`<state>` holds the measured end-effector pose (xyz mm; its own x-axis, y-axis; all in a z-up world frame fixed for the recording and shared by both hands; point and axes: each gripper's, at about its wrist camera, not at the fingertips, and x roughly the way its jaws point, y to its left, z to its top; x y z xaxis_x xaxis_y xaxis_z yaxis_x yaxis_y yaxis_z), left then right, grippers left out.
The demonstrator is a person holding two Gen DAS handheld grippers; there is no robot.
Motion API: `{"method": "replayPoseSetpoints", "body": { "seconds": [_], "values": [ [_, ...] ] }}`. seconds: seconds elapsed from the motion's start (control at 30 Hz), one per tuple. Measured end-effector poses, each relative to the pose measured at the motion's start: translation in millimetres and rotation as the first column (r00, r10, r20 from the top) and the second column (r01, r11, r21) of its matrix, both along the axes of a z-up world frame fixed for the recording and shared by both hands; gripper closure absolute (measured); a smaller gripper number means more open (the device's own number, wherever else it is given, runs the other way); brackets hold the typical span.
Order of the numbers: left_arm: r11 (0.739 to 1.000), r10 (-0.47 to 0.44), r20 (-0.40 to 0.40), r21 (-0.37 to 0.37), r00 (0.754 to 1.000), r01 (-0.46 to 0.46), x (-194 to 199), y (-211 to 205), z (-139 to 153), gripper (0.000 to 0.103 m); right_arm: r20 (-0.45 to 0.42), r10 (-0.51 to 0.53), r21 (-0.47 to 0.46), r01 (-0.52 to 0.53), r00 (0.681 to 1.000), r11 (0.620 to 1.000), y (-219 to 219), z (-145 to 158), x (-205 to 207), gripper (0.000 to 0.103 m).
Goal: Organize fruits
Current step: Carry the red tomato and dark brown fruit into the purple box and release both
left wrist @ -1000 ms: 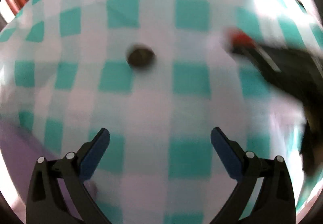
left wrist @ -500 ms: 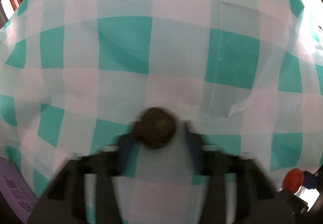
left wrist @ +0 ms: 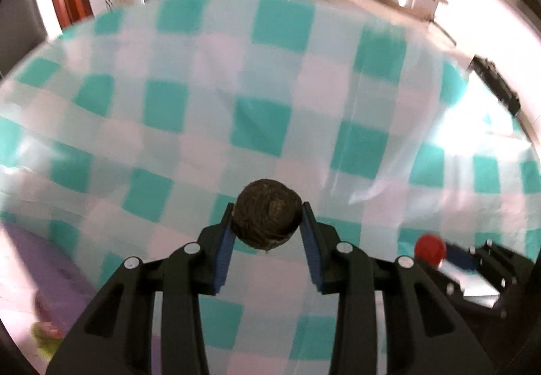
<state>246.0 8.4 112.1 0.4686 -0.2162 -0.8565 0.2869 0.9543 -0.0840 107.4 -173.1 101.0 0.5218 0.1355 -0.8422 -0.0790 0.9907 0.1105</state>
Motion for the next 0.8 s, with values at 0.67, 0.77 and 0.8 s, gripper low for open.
{"method": "replayPoseSetpoints", "body": {
  "seconds": [0.67, 0.77, 0.8],
  "values": [
    [0.989, -0.144, 0.333, 0.03, 0.932, 0.142, -275, 105, 243, 0.065, 0.305, 0.098, -0.181, -0.044, 0.947, 0.982, 63, 290, -167, 0.073],
    [0.987, -0.155, 0.341, 0.019, 0.927, 0.158, -301, 117, 248, 0.065, 0.319, 0.107, -0.2, -0.043, 0.942, 0.979, 71, 302, -199, 0.073],
    [0.986, -0.159, 0.343, 0.018, 0.926, 0.163, -309, 120, 250, 0.065, 0.322, 0.107, -0.205, -0.041, 0.941, 0.978, 72, 305, -207, 0.073]
  ]
}}
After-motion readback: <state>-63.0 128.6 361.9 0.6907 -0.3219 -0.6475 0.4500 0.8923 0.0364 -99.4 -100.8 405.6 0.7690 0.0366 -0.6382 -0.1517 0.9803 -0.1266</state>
